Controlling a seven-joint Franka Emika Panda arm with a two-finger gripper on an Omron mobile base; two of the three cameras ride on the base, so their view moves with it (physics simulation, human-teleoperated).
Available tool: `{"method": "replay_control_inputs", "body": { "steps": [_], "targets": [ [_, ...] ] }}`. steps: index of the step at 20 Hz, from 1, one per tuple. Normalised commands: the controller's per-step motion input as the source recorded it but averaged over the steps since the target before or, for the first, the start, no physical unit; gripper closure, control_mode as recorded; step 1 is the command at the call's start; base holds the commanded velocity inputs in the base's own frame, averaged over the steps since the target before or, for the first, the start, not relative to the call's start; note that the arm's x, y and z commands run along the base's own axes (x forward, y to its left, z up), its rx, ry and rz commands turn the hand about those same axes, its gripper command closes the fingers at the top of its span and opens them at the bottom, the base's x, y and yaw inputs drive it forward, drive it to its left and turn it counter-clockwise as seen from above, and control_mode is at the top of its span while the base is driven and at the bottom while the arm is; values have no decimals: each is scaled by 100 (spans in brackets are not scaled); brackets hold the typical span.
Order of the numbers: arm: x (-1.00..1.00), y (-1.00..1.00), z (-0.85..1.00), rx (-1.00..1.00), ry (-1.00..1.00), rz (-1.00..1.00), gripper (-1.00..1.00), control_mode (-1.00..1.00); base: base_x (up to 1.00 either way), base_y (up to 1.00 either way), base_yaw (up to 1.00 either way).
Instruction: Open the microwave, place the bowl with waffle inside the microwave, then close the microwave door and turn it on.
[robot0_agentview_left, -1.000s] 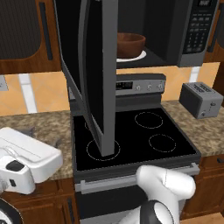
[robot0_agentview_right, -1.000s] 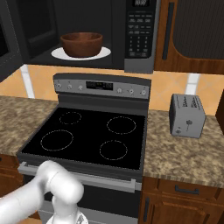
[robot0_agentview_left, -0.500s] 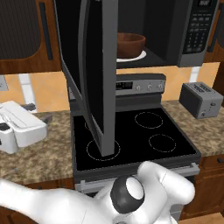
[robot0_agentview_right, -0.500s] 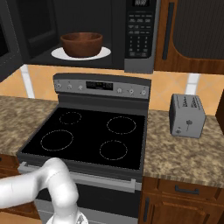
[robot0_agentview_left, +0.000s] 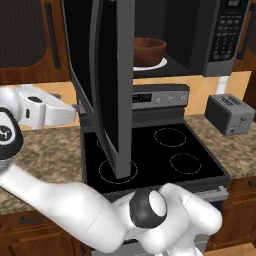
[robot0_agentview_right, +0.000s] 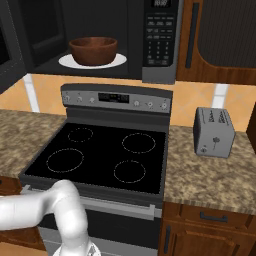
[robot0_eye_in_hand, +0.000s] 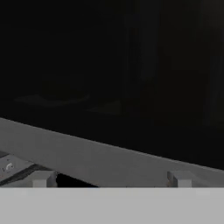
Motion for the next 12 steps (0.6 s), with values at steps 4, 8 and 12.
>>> {"method": "replay_control_inputs", "body": {
  "steps": [4, 8, 12],
  "targets": [
    [42, -100, 0, 11, -11, 33, -100, -100, 0, 0, 0],
    [44, -100, 0, 8, -11, 37, -100, -100, 0, 0, 0],
    [43, -100, -1, 5, -10, 39, -100, -100, 0, 0, 0]
  ]
}}
